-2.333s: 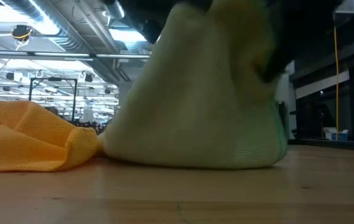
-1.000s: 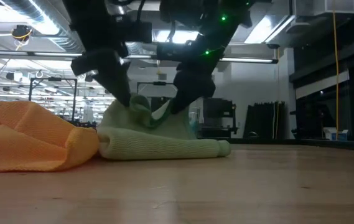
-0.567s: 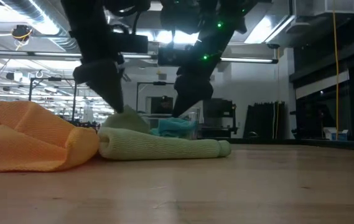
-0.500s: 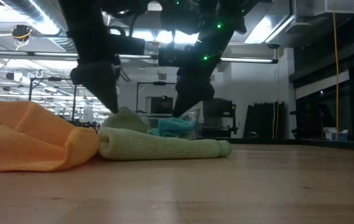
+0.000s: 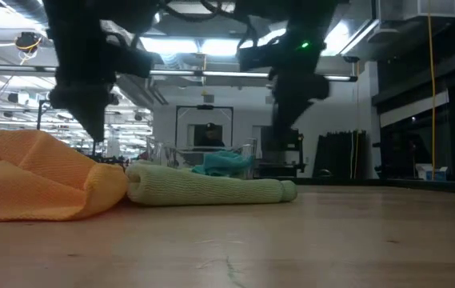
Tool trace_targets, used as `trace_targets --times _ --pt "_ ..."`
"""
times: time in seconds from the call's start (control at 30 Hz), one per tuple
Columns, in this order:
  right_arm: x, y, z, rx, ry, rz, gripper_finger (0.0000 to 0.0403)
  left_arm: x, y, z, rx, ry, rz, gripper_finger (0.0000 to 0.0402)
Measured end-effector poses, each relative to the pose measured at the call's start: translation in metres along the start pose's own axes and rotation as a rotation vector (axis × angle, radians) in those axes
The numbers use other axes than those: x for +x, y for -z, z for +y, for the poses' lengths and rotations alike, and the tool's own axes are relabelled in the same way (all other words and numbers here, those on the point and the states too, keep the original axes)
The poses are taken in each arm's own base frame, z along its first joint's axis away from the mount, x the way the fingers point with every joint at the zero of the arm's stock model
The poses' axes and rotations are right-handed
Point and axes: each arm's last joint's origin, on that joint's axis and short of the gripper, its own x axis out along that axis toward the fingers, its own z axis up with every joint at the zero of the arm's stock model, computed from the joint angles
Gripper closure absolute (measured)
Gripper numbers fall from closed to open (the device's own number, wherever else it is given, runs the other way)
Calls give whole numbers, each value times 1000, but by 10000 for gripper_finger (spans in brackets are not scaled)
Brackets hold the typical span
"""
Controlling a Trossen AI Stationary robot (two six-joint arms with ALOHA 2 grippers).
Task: Fold microfiber towels
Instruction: Put the green towel into the transparent bin
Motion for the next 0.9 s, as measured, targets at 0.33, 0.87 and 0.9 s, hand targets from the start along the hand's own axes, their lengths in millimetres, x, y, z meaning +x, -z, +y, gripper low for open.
trace_targets --times 0.33,0.87,0.9 --pt "-8 25 63 -110 -128 -5 254 -39 41 26 -61 -45 70 281" --pt "-1 18 120 -406 -201 -592 253 -95 36 97 -192 339 -467 282" --pt "-2 17 119 -377 -197 -600 253 -96 33 98 -175 347 -497 282"
